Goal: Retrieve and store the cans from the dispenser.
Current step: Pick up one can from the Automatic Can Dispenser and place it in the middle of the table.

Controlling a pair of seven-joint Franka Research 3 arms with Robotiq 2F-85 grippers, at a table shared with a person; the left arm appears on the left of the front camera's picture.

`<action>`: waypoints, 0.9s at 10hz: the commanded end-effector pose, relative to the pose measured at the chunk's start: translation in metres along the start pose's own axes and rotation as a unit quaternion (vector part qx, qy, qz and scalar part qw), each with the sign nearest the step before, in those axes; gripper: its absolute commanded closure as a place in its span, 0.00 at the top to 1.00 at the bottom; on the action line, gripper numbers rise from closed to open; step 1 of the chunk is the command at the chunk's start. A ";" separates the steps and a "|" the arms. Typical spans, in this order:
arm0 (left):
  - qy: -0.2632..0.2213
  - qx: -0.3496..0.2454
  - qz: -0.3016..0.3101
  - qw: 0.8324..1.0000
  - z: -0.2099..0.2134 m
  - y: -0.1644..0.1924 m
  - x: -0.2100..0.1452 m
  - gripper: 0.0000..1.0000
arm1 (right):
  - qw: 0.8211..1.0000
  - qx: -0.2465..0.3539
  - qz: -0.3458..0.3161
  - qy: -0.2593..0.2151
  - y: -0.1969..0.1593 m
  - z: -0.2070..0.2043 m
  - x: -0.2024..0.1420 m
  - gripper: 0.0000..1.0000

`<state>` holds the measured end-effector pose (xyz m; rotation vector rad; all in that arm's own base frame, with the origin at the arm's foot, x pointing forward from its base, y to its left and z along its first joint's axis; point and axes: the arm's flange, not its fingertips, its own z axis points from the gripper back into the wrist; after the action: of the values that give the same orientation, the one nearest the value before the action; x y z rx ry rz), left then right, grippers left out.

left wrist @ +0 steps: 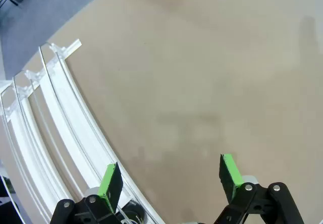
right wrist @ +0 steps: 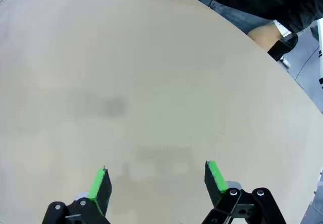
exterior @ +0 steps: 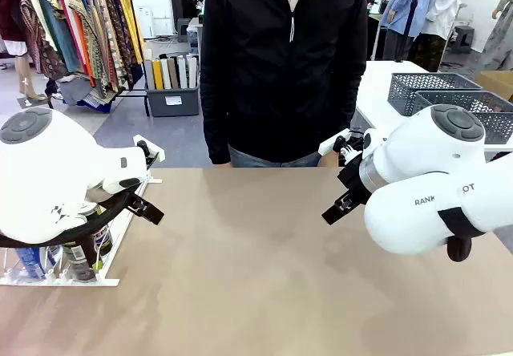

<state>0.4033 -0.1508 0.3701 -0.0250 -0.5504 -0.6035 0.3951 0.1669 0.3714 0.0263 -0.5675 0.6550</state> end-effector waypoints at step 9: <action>0.000 0.000 0.000 1.000 0.000 0.000 0.000 1.00 | 1.000 0.000 0.000 0.000 0.000 0.000 0.000 1.00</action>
<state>0.4034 -0.1507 0.3701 -0.0253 -0.5504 -0.6027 0.3951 0.1669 0.3714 0.0260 -0.5675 0.6551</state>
